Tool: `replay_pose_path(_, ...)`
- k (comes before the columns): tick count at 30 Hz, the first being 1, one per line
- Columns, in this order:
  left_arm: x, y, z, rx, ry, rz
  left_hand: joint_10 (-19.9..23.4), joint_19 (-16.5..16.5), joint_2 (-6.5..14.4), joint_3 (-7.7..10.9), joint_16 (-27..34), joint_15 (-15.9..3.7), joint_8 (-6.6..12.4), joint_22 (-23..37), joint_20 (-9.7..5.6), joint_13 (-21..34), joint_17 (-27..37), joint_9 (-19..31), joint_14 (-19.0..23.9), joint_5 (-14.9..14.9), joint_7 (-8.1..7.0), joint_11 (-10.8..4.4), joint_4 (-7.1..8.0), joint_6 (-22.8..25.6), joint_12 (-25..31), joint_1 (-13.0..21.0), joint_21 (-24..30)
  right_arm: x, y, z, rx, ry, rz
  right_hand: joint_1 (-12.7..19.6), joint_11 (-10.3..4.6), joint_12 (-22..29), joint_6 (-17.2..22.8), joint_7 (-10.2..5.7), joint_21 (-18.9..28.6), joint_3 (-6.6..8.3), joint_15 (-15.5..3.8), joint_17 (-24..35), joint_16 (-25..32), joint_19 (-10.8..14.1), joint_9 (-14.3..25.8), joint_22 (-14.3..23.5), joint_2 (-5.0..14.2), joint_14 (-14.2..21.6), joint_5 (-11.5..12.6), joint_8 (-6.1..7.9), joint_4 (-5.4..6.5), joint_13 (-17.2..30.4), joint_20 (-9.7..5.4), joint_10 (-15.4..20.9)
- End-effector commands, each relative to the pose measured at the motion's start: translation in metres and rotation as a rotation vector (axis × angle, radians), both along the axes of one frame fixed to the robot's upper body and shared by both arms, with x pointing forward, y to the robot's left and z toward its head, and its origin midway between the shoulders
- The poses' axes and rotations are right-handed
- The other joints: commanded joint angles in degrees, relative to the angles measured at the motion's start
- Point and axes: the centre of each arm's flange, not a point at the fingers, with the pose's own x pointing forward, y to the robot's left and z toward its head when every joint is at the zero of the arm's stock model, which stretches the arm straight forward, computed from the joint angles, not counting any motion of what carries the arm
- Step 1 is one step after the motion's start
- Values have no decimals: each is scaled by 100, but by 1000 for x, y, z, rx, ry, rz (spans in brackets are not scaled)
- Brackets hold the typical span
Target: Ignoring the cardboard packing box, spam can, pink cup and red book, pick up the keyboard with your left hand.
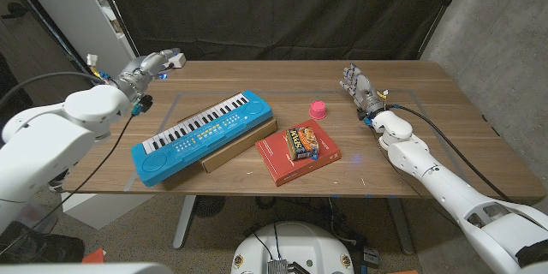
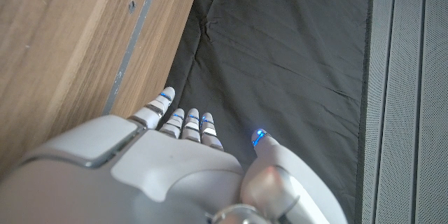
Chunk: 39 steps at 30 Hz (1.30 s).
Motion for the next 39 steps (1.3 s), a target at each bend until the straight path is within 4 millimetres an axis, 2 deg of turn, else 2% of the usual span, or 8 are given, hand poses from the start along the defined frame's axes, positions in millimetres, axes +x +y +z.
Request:
replay_pose_path(1, -12, 6, 10, 49, 47, 66, 229, 273, -23, 4, 45, 40, 71, -1, 45, 22, 10, 25, 207, -11, 37, 70, -128, 196, 59, 147, 47, 1, 4, 2, -10, -2, 1, 28, 17, -9, 28, -3, 13, 15, 3, 20, 0, 58, 35, 21, 216, 8, 34, -10, -44, 14, -135, 8)
replay_pose_path(6, -14, 9, 12, 77, 118, 79, 263, 337, -48, 3, 34, 124, 49, -4, 89, 21, 8, 24, 267, -19, 158, 192, -196, 224, 43, 219, 28, 1, 6, 4, -13, -7, 4, 29, 12, -11, 31, -7, 13, 15, -2, 20, 0, 59, 35, 21, 216, 9, 35, -11, -45, 15, -135, 8)
replay_pose_path(10, -15, 12, 12, 92, 163, 88, 266, 361, -74, -8, 28, 148, 39, -6, 121, 21, 8, 24, 283, -23, 179, 227, -218, 226, 33, 234, 21, 1, 7, 4, -16, -7, 5, 30, 12, -14, 32, -10, 12, 15, -7, 20, -2, 59, 36, 21, 217, 7, 36, -13, -45, 15, -136, 3)
replay_pose_path(14, -13, 16, 13, 88, 203, 70, 378, 463, -137, -41, 37, 277, 31, -8, 184, 23, 9, 28, 403, -27, 290, 362, -273, 293, 43, 275, 4, 1, 8, 2, -17, -3, 4, 31, 20, -15, 31, -9, 13, 16, -6, 20, -3, 63, 36, 21, 218, 8, 37, -16, -46, 15, -136, 4)
replay_pose_path(17, -10, 23, 13, 69, 224, 57, 528, 605, -166, -69, 40, 417, 41, -9, 267, 20, 10, 31, 539, -26, 378, 576, -309, 429, 53, 322, -12, 0, 9, 2, -20, -2, 2, 31, 14, -16, 32, -9, 13, 16, -6, 21, -2, 63, 36, 21, 219, 11, 38, -16, -46, 15, -138, 4)
replay_pose_path(22, -1, 34, 11, 33, 266, 15, 735, 787, -175, -88, 70, 417, 48, -9, 292, 19, 11, 30, 735, -26, 386, 546, -329, 562, 91, 363, -7, -1, 10, 2, -26, 1, -5, 32, 13, -16, 36, -6, 13, 16, -13, 21, -1, 68, 36, 21, 219, 16, 40, -17, -46, 15, -137, 7)
replay_pose_path(31, 12, 52, 11, -5, 336, -5, 825, 844, -180, -101, 76, 386, 47, -9, 303, 20, 13, 28, 828, -27, 365, 512, -337, 637, 98, 387, -26, -2, 12, 3, -44, 13, -25, 32, 10, -18, 35, -11, 13, 16, -22, 21, -2, 69, 37, 21, 221, 17, 42, -20, -45, 15, -139, 8)
replay_pose_path(39, 17, 65, 17, 1, 405, 7, 878, 893, -193, -123, 67, 398, 38, -7, 316, 21, 15, 30, 872, -29, 492, 538, -334, 682, 94, 387, -41, -1, 17, 1, -54, 33, -38, 32, 16, -21, 36, -16, 11, 16, -17, 22, -5, 69, 37, 22, 224, 14, 44, -23, -44, 16, -145, 5)
